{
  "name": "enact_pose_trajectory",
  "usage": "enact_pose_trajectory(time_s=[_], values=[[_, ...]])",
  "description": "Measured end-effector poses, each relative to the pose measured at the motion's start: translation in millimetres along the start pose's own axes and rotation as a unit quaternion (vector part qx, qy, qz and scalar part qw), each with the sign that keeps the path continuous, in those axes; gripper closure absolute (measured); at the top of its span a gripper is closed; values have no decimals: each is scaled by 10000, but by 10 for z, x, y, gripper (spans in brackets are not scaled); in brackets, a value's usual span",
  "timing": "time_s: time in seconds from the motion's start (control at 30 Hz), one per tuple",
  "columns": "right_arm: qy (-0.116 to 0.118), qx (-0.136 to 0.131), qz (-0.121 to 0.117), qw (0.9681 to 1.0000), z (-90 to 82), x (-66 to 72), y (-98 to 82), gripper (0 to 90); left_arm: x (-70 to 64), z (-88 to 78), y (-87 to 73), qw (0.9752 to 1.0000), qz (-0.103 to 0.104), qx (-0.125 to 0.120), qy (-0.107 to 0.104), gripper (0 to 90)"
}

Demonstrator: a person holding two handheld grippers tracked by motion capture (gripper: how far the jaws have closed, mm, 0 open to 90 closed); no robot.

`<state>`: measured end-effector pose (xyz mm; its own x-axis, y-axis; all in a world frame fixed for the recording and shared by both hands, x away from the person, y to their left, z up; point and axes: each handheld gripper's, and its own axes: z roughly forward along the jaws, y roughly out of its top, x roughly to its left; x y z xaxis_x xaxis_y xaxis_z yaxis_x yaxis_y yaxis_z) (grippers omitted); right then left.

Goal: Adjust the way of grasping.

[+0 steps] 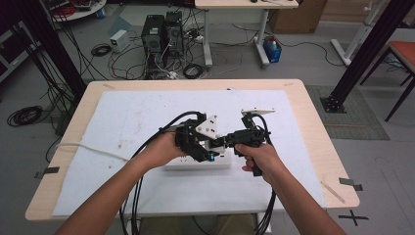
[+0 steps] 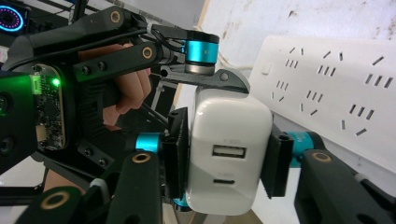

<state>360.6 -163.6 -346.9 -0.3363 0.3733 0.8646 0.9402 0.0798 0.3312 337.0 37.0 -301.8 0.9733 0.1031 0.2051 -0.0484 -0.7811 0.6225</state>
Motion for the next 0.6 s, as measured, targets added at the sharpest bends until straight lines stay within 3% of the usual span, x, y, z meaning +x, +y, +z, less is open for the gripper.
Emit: enact_pose_trajectory(time_s=[0.03, 0.1, 0.3, 0.37, 0.53, 0.6], values=[[-28, -26, -30, 10000, 0, 1, 1, 620, 8, 2, 1, 10000, -46, 18, -13, 412], [-155, -71, -118, 9998, 3, -4, -2, 621, 22, 9, 3, 9997, -232, 40, 88, 262], [-346, -206, -416, 9983, -57, -10, 2, 622, 79, -83, -75, 9987, -496, 34, 94, 253], [-492, -203, -519, 9972, -90, -3, 5, 622, 105, -121, -115, 9981, -591, 89, 118, 208], [-890, -96, -855, 9923, -191, 43, 21, 622, 155, -250, -240, 9964, -827, 151, 147, 207], [-1033, -149, -1015, 9893, -239, 61, 37, 622, 182, -338, -336, 9949, -956, 280, 157, 207]])
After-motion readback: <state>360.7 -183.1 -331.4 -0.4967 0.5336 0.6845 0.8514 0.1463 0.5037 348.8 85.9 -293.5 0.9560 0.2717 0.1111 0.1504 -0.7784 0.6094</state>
